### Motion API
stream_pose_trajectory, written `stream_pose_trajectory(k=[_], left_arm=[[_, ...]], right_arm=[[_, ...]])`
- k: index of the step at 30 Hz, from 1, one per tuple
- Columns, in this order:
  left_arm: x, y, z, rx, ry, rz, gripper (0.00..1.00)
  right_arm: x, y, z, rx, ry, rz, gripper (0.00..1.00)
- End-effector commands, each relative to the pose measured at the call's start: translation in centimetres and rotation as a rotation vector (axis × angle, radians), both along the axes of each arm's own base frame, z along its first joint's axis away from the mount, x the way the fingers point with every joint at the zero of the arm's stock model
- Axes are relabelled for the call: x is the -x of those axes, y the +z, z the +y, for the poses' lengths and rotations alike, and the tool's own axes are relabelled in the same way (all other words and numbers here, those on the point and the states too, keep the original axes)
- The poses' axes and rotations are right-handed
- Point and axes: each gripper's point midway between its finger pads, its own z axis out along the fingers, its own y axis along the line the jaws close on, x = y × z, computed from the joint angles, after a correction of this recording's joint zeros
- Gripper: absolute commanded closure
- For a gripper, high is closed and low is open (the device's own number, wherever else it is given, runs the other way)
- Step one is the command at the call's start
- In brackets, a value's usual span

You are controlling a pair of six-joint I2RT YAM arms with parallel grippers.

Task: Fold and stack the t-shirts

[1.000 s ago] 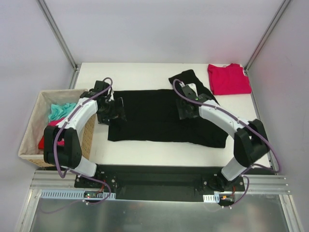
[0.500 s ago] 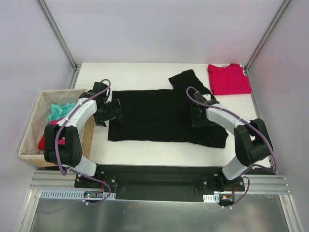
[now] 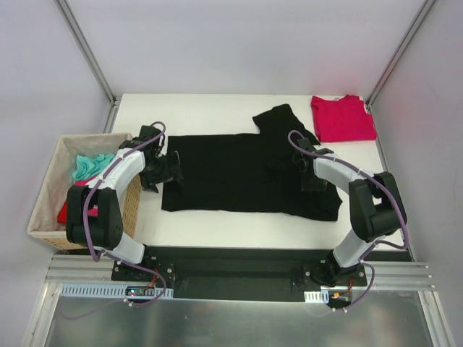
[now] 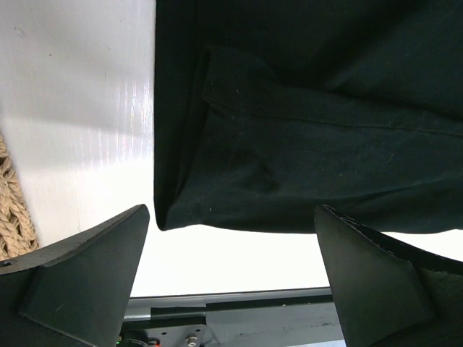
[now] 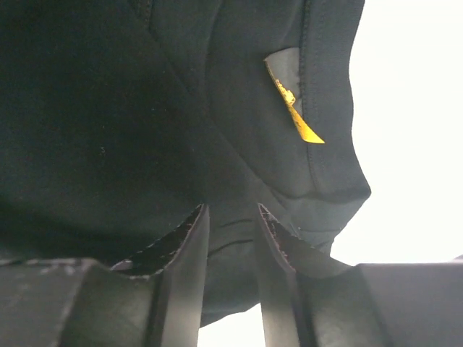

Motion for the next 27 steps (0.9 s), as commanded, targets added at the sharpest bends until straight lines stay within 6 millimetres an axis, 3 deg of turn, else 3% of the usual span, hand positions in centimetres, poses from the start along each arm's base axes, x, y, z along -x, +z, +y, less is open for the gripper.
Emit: stream_pose_trajectory(k=[1, 7, 16, 27], left_arm=[[0.1, 0.0, 0.4, -0.01, 0.007, -0.009, 0.01], [0.2, -0.2, 0.4, -0.012, 0.003, 0.003, 0.01], [0.4, -0.9, 0.3, -0.004, -0.002, 0.028, 0.01], [0.4, -1.3, 0.1, 0.006, -0.008, 0.042, 0.01]], right_arm=[[-0.6, 0.1, 0.0, -0.016, -0.015, 0.002, 0.68], [-0.4, -0.2, -1.2, -0.029, -0.041, -0.006, 0.67], [-1.2, -0.1, 0.3, -0.221, -0.015, -0.08, 0.66], [-1.6, 0.3, -0.6, -0.26, -0.045, -0.119, 0.66]])
